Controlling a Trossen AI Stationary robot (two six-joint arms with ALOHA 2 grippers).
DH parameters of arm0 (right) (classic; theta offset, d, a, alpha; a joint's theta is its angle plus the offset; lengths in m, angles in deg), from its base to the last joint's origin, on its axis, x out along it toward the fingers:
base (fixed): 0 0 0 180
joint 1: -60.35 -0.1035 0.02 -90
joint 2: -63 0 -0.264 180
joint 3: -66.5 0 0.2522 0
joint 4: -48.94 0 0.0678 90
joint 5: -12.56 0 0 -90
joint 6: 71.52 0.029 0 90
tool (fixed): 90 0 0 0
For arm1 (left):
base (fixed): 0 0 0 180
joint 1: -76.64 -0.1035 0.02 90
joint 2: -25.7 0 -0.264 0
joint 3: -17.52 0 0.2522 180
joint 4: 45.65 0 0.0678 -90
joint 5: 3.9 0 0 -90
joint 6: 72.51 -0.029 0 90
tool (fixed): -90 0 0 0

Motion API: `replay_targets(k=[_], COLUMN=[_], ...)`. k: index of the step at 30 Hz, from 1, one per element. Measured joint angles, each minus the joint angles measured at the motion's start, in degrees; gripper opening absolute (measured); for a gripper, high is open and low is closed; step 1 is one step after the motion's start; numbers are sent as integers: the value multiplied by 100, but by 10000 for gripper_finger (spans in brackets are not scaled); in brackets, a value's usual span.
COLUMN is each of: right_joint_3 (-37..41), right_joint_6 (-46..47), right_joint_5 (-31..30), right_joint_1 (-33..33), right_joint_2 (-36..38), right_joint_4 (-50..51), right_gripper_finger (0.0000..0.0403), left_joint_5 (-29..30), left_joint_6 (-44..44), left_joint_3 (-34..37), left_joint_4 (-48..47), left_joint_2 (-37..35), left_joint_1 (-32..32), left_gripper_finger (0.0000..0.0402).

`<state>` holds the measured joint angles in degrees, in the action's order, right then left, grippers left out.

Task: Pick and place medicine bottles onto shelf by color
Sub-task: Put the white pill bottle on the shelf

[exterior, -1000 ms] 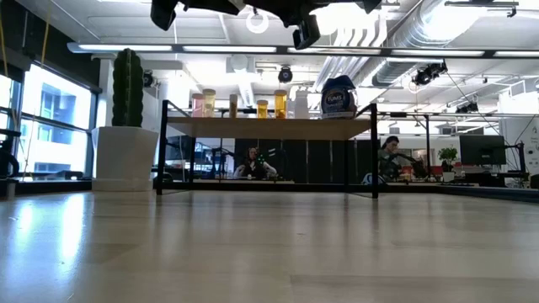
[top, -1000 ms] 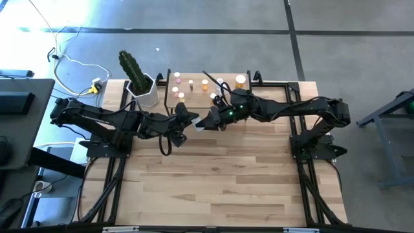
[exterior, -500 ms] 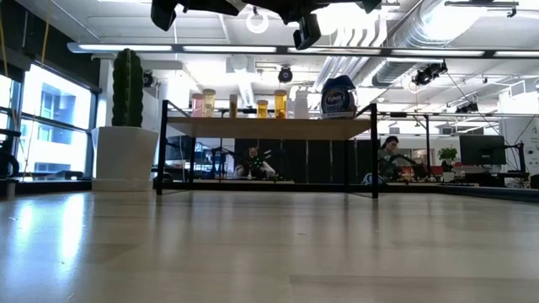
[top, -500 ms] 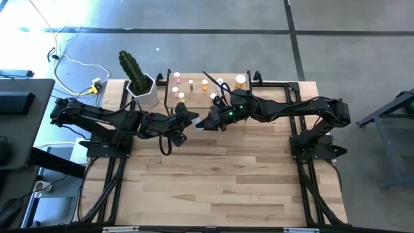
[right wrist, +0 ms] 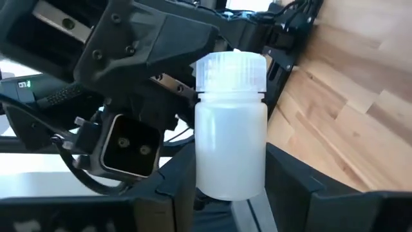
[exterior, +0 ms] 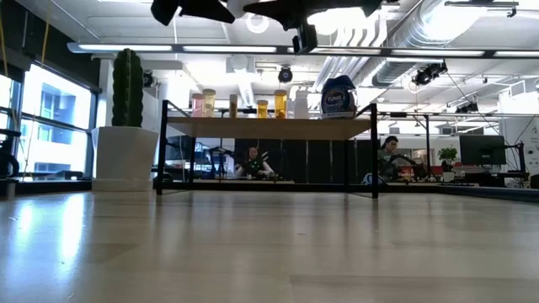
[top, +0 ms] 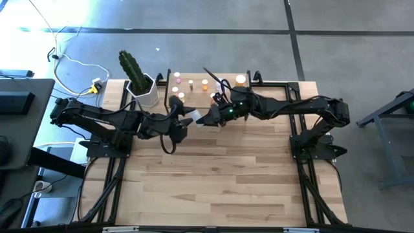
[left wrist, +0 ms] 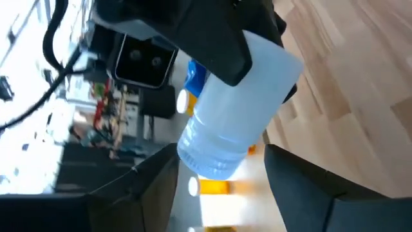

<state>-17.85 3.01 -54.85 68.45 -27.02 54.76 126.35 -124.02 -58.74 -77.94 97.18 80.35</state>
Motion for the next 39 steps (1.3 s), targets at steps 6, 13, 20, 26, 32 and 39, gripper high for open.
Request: replay_targets(k=[6, 13, 20, 26, 32, 39], right_joint_3=[4, 4, 4, 4, 4, 4], right_joint_6=[-317, -1173, -2284, -3084, -3452, -3450], right_joint_5=[82, 94, 89, -19, -77, -81], right_joint_1=[215, 540, 732, 730, 721, 564], right_joint_2=[-5, -4, -4, -4, -4, -4], right_joint_4=[140, 642, 827, 1152, 1201, 1177], right_gripper_finger=[140, 140, 140, 140, 140, 140], left_joint_5=[253, -288, -1336, -1786, -2166, -2808], left_joint_6=[1397, 3489, 5019, 5444, 5607, 5699], left_joint_3=[0, 0, 0, -104, -477, -768], left_joint_4=[-159, -174, -509, -686, -906, -1052], left_joint_2=[0, -37, -37, -229, -334, -337], left_joint_1=[-34, -293, -783, -1112, -1381, -1588], left_gripper_finger=[223, 223, 223, 223, 223, 223])
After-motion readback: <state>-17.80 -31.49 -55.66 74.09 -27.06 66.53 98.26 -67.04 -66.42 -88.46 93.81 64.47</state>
